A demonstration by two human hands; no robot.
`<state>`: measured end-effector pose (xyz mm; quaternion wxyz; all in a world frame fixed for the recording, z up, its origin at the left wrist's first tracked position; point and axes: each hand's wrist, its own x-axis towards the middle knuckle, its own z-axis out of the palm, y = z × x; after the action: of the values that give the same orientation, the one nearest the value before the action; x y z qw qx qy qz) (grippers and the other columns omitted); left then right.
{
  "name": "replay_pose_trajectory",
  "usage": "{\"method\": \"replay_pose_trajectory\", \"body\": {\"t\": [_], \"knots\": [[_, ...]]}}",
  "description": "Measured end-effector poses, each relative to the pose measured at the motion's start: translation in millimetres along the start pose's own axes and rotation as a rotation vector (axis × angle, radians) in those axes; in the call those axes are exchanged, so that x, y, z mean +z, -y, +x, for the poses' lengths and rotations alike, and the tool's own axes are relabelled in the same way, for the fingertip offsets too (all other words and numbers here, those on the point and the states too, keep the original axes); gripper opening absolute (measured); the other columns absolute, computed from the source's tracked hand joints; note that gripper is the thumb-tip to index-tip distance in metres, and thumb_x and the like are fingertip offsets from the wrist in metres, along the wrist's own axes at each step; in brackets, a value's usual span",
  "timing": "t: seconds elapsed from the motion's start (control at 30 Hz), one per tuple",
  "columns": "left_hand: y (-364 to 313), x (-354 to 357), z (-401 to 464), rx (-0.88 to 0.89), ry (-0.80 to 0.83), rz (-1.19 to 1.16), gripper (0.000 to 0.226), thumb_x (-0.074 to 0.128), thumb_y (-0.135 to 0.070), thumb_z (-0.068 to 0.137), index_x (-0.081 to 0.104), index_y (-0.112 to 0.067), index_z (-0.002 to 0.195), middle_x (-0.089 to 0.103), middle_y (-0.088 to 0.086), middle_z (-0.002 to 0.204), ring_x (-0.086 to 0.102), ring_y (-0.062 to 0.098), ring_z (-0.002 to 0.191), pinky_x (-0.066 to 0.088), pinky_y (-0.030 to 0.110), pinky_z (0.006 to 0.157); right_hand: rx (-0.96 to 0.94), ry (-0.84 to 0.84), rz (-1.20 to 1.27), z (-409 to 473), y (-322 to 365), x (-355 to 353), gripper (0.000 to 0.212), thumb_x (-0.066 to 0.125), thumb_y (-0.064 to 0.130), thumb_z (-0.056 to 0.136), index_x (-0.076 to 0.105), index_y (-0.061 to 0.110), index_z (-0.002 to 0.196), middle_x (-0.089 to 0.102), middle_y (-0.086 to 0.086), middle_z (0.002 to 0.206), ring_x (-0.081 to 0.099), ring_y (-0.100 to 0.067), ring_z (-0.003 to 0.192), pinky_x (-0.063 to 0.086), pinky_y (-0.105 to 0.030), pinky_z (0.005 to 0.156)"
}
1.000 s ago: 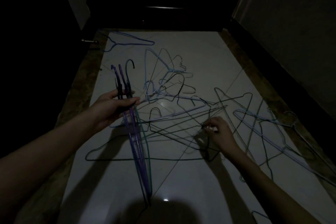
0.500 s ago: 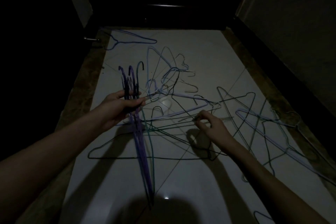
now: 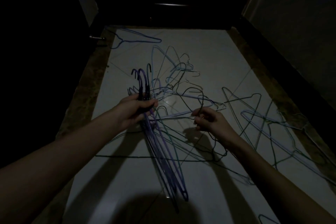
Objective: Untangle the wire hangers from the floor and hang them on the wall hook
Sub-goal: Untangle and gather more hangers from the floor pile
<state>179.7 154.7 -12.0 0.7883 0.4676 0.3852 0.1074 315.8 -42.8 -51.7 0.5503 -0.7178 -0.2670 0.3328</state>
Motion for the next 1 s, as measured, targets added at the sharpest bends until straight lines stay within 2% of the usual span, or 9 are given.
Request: {"method": "replay_pose_trajectory", "body": {"t": [0.13, 0.2, 0.3, 0.47, 0.6, 0.7, 0.8, 0.83, 1.0], "knots": [[2, 3, 1, -0.041, 0.025, 0.081, 0.012, 0.051, 0.004, 0.09, 0.06, -0.004, 0.091, 0.066, 0.009, 0.087, 0.062, 0.014, 0.076, 0.054, 0.018, 0.06, -0.021, 0.053, -0.037, -1, 5, 2, 0.018, 0.054, -0.005, 0.087, 0.063, 0.01, 0.087, 0.059, -0.008, 0.073, 0.062, -0.012, 0.068, 0.054, -0.024, 0.067], [3, 5, 4, -0.056, 0.03, 0.07, 0.013, 0.049, 0.003, 0.092, 0.058, -0.005, 0.088, 0.063, 0.01, 0.086, 0.058, 0.015, 0.076, 0.052, 0.022, 0.064, -0.034, 0.077, -0.058, -2, 8, 4, 0.02, 0.055, -0.006, 0.086, 0.063, 0.012, 0.083, 0.061, -0.009, 0.074, 0.062, -0.007, 0.066, 0.053, -0.02, 0.064], [4, 10, 9, -0.062, 0.044, 0.046, 0.012, 0.048, 0.002, 0.093, 0.057, -0.005, 0.091, 0.062, 0.009, 0.089, 0.056, 0.015, 0.079, 0.05, 0.024, 0.07, -0.05, 0.112, -0.084, -1, 12, 11, 0.022, 0.055, -0.006, 0.086, 0.063, 0.013, 0.08, 0.063, -0.007, 0.074, 0.062, -0.011, 0.067, 0.052, -0.019, 0.063], [6, 18, 10, -0.051, 0.081, -0.05, 0.015, 0.046, 0.002, 0.094, 0.055, -0.005, 0.084, 0.058, 0.008, 0.08, 0.054, 0.013, 0.071, 0.05, 0.017, 0.058, -0.039, 0.151, -0.102, -1, 16, 14, 0.019, 0.051, -0.002, 0.09, 0.065, 0.012, 0.086, 0.065, -0.004, 0.076, 0.061, -0.012, 0.071, 0.052, -0.018, 0.065], [6, 17, 12, -0.051, 0.126, -0.168, 0.016, 0.044, 0.001, 0.095, 0.054, -0.003, 0.084, 0.055, 0.01, 0.081, 0.051, 0.014, 0.074, 0.044, 0.021, 0.066, -0.038, 0.166, -0.1, -2, 18, 14, 0.02, 0.05, 0.002, 0.092, 0.064, 0.016, 0.092, 0.068, -0.002, 0.075, 0.063, -0.01, 0.073, 0.051, -0.021, 0.069], [1, 14, 13, -0.046, 0.091, -0.243, 0.013, 0.045, -0.002, 0.095, 0.058, -0.003, 0.091, 0.064, 0.007, 0.084, 0.059, 0.012, 0.081, 0.051, 0.02, 0.068, -0.045, 0.154, -0.062, -3, 21, 9, 0.012, 0.052, 0.002, 0.091, 0.055, 0.014, 0.091, 0.068, -0.006, 0.073, 0.062, -0.01, 0.07, 0.049, -0.021, 0.064], [-9, 11, 15, -0.007, 0.095, -0.315, 0.021, 0.042, -0.006, 0.097, 0.052, 0.0, 0.115, 0.061, 0.006, 0.094, 0.059, 0.011, 0.084, 0.052, 0.015, 0.062, -0.062, 0.147, -0.083, -7, 22, -3, 0.01, 0.051, 0.0, 0.091, 0.053, 0.008, 0.086, 0.067, -0.005, 0.072, 0.06, -0.013, 0.07, 0.048, -0.02, 0.062], [-11, 9, 16, 0.002, 0.092, -0.332, 0.021, 0.041, -0.006, 0.097, 0.051, 0.0, 0.115, 0.06, 0.006, 0.095, 0.059, 0.011, 0.084, 0.052, 0.014, 0.06, -0.061, 0.138, -0.092, -7, 22, -6, 0.01, 0.05, -0.001, 0.091, 0.053, 0.006, 0.086, 0.067, -0.005, 0.071, 0.059, -0.012, 0.067, 0.048, -0.019, 0.06], [-11, 4, 17, -0.004, 0.073, -0.316, 0.012, 0.044, -0.007, 0.096, 0.056, -0.007, 0.093, 0.068, 0.004, 0.086, 0.065, 0.009, 0.074, 0.054, 0.016, 0.056, -0.067, 0.046, -0.132, -4, 24, -19, 0.01, 0.043, -0.001, 0.093, 0.053, 0.002, 0.093, 0.062, -0.004, 0.073, 0.056, -0.003, 0.061, 0.048, -0.016, 0.058]]}}
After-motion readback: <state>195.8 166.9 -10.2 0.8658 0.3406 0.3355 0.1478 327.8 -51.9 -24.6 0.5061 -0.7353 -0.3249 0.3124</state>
